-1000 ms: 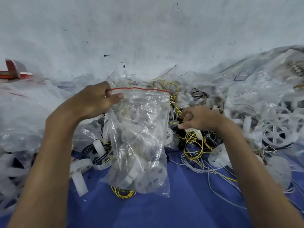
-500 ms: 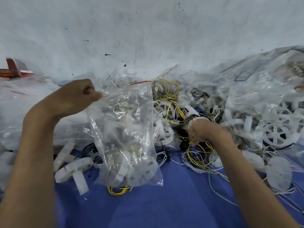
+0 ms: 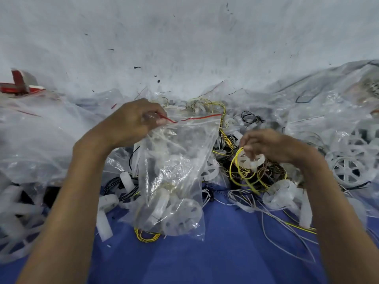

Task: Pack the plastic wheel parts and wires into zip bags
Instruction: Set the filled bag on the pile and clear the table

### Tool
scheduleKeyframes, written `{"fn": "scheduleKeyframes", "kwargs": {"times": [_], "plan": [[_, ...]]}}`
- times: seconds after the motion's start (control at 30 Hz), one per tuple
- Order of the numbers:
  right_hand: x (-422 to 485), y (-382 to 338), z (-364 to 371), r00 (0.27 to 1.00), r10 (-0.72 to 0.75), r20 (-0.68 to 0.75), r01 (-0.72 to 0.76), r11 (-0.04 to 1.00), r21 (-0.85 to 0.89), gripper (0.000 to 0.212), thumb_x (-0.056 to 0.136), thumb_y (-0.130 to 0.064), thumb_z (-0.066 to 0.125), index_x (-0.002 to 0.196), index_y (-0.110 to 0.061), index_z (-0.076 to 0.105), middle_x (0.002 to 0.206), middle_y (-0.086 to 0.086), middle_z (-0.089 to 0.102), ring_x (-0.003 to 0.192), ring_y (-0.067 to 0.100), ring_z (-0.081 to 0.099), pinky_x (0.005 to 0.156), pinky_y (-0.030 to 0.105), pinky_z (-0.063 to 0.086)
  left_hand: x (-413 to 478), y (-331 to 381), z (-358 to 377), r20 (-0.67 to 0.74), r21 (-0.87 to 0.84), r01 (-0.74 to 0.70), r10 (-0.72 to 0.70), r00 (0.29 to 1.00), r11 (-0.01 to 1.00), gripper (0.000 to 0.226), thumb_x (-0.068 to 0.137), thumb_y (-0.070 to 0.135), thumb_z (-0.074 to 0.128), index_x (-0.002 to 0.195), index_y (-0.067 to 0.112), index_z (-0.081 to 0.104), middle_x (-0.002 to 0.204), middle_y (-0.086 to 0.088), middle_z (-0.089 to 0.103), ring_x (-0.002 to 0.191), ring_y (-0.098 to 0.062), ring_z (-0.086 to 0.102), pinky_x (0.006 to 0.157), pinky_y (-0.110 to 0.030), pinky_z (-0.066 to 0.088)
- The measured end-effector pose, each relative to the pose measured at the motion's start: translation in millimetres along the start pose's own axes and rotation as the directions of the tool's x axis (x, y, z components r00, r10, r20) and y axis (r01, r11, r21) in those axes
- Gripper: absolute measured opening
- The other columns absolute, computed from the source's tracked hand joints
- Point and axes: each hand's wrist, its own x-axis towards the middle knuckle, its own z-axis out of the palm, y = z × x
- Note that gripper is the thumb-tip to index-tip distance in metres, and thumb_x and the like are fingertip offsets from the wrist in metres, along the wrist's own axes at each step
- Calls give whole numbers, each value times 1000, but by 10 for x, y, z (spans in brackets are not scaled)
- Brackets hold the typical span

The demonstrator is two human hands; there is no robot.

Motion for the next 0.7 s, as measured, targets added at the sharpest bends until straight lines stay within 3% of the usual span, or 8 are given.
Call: {"fn": "scheduleKeyframes", "kwargs": {"times": [0.13,0.3,0.4,0.47,0.53,0.57,0.63,0.7], "plan": [[-47,-33,-102,957,-127,-262,116,991,-60,24,94,5,45,97,-8,65,71,4,60,62,8,57,59,12,48,37,129,107,-35,144,-91,97,995,985,19,92,13,57,106,21,68,121,-3,49,117,-17,40,98,-21,25],[-63,-98,-171,827,-241,-508,264,964,-27,22,92,6,48,88,-7,67,61,-5,65,49,5,61,54,14,49,67,365,232,-72,187,-92,107,992,978,27,88,9,53,88,31,68,136,16,38,130,-11,20,101,-29,12],[-62,-161,-187,764,-207,-611,219,974,-56,27,94,-5,48,71,-13,62,54,-7,65,45,3,61,48,11,41,58,489,290,2,168,-149,150,989,975,20,84,22,51,75,35,63,114,28,47,122,-3,28,97,-26,9],[-73,-214,-178,747,-124,-653,270,955,127,27,97,-11,45,74,-14,59,55,-4,65,48,8,62,45,13,42,51,543,316,22,165,-167,166,986,972,19,75,31,43,68,38,58,93,29,56,108,2,41,98,-25,11],[-66,-269,-160,750,-46,-660,328,892,311,26,98,-10,42,76,-13,57,60,-1,62,53,12,62,46,14,43,52,563,327,66,144,-153,144,987,978,23,81,32,44,65,37,59,80,26,60,87,10,47,90,-11,10],[-50,-287,-146,753,-29,-657,331,880,341,26,98,-10,43,76,-13,58,64,2,60,58,12,61,52,16,47,52,559,331,90,139,-149,137,986,979,25,86,28,48,66,33,62,73,26,60,79,13,47,83,-7,13],[-14,-294,-111,759,-18,-651,290,905,313,27,97,-12,46,74,-19,59,72,1,55,69,14,55,72,30,53,52,540,327,134,155,-140,120,984,978,26,90,19,49,73,20,69,59,25,57,72,15,48,72,-12,16],[-3,-324,-72,756,4,-655,259,917,305,28,96,-14,48,72,-22,58,76,3,52,74,16,51,79,44,50,38,545,321,179,180,-105,73,981,978,26,90,17,46,80,11,69,61,21,57,76,6,52,76,-17,14]]}}
